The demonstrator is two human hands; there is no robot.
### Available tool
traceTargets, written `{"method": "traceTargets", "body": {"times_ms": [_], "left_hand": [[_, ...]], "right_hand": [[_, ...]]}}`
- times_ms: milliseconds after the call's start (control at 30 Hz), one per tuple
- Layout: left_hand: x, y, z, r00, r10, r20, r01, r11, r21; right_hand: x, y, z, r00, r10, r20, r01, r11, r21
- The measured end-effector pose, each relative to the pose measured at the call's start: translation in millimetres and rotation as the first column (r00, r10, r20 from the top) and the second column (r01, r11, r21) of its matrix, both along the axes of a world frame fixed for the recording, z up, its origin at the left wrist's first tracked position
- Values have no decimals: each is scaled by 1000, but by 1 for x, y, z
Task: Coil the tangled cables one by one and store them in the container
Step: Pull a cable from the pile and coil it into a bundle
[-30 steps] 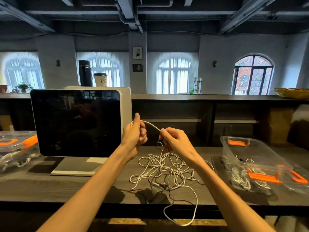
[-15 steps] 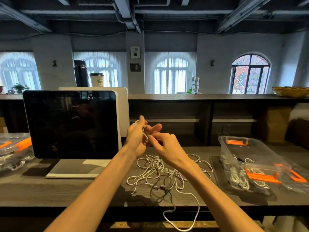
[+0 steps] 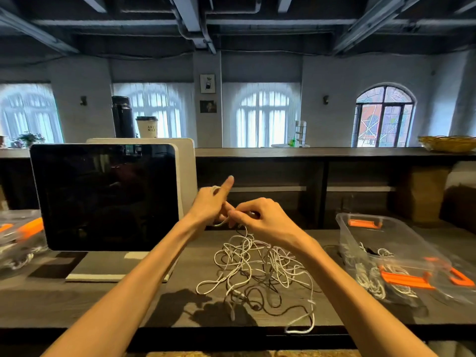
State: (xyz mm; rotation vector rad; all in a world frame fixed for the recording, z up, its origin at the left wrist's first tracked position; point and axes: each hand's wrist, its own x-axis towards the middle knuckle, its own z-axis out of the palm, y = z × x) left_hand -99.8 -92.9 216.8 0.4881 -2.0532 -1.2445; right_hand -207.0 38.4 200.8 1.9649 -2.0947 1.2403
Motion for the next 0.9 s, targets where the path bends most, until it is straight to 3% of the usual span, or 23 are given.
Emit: {"method": "traceTargets", "body": {"times_ms": [200,400,467,533,667,800,900], "left_hand": [[-7,-2,6,946,-320,49,301,924,236],[-12,-6,23,906,-347,243,325,937,128],[-13,-12,26,890,-418,185,377,900,219],[-15,-17,25,883,-469,11,437,830,346],[-27,-28,22,864,-332,-379,494,705,509],[-37,-38,17,940,-102,-325,253,846,469],[-44,-32,9,951,-71,-302,201,881,428]], "right_hand": [[-14,-12,19,1000,-2,24,6,988,-157],[-44,-25,37,996,-8,91,23,985,-170],[-53,-30,44,984,60,168,-33,987,-156],[-54,-33,43,950,120,290,-75,984,-162],[-58,-37,20,901,90,424,-42,992,-121],[-59,-37,-1,934,7,357,72,976,-206],[-48,-39,3,965,-46,259,115,959,-260]]}}
